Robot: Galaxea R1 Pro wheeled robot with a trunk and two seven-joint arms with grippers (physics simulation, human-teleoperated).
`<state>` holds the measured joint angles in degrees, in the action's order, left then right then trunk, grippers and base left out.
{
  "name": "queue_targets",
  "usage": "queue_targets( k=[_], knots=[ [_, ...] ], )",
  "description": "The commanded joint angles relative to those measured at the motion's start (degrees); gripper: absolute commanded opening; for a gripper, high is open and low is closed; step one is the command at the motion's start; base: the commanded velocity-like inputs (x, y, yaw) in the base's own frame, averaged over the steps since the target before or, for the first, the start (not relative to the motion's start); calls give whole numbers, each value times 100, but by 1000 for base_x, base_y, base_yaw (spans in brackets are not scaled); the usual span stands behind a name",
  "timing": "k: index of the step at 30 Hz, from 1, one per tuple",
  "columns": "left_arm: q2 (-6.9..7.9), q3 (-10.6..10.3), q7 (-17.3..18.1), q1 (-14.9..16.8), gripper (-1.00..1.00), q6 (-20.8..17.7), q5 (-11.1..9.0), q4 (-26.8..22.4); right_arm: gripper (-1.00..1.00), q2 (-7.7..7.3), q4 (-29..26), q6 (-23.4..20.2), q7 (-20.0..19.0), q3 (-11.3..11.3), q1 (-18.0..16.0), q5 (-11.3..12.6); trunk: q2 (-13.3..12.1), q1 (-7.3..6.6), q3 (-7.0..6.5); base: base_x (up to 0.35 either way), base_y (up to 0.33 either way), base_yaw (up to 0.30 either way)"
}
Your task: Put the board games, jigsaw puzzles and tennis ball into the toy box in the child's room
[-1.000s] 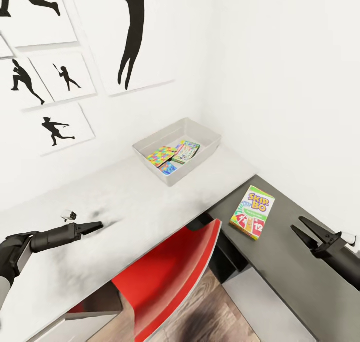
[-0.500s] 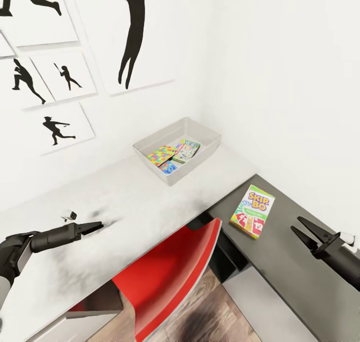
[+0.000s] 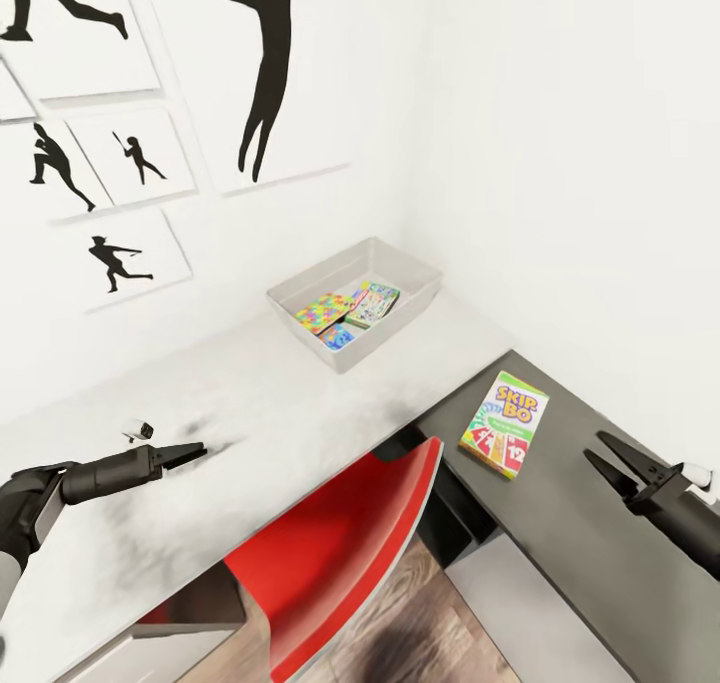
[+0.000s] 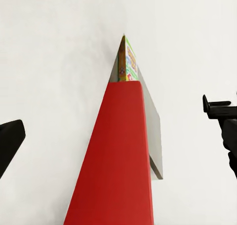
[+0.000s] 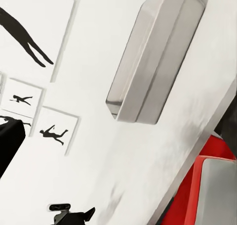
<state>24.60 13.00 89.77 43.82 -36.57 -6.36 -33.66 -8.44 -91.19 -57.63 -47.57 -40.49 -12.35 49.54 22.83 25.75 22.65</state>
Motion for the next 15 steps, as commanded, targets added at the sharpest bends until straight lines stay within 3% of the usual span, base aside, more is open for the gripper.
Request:
queue_targets(
  k=[1, 15],
  knots=[
    [1, 1, 23, 3, 100, -61, 3, 0, 100, 0, 1, 1, -29, -6, -5, -20, 9, 3, 0, 0, 0, 0],
    [1, 1, 23, 3, 100, -57, 3, 0, 100, 0, -1, 96, -33, 25, -4, -22, 9, 3, -131, 0, 0, 0]
  ],
)
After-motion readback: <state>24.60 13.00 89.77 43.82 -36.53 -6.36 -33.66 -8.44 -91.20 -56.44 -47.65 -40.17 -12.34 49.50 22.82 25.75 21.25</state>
